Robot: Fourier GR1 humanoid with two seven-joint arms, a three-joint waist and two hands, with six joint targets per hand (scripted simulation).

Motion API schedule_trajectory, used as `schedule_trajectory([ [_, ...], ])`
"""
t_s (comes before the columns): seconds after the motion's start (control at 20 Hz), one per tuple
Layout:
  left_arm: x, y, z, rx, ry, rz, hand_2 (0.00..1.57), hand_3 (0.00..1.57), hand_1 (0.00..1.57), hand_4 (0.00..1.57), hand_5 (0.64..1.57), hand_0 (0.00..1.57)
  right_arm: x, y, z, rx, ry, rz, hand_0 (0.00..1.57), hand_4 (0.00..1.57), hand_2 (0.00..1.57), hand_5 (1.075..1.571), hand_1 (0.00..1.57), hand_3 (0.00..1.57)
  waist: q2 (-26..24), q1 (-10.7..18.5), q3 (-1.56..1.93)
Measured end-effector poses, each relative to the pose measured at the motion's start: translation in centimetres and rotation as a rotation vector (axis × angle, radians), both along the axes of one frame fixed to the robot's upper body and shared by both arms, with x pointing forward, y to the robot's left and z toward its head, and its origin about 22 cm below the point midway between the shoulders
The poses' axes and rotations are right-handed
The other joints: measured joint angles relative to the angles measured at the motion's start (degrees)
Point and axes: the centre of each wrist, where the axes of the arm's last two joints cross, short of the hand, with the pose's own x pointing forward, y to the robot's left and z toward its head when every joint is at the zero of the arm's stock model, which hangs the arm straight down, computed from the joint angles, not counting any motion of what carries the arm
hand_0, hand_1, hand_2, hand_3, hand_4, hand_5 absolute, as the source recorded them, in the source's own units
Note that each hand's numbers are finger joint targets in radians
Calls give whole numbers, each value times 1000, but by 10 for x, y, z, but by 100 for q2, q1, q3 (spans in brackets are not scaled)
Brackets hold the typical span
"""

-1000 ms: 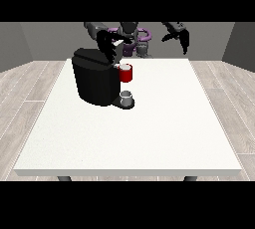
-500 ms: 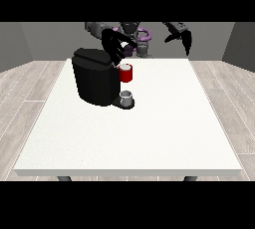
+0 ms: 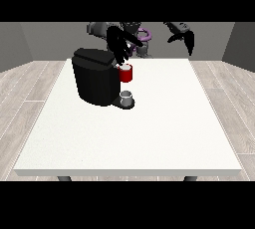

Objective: Insert the coffee pod into the coffee machine and close the lid

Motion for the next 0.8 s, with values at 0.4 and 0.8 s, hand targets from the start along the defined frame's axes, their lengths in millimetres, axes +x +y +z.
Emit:
schedule_trajectory([
  [0.4,11,-21,22,3,-59,-95,0,0,0,328,1571,0,-8,14,46,-40,-189,69,0,0,0,1571,0,0,461,758,-93],
  [0.8,16,-30,46,10,-118,-128,0,0,0,322,1571,0,-1,64,61,-2,-373,264,0,101,0,1571,0,0,827,971,-231],
])
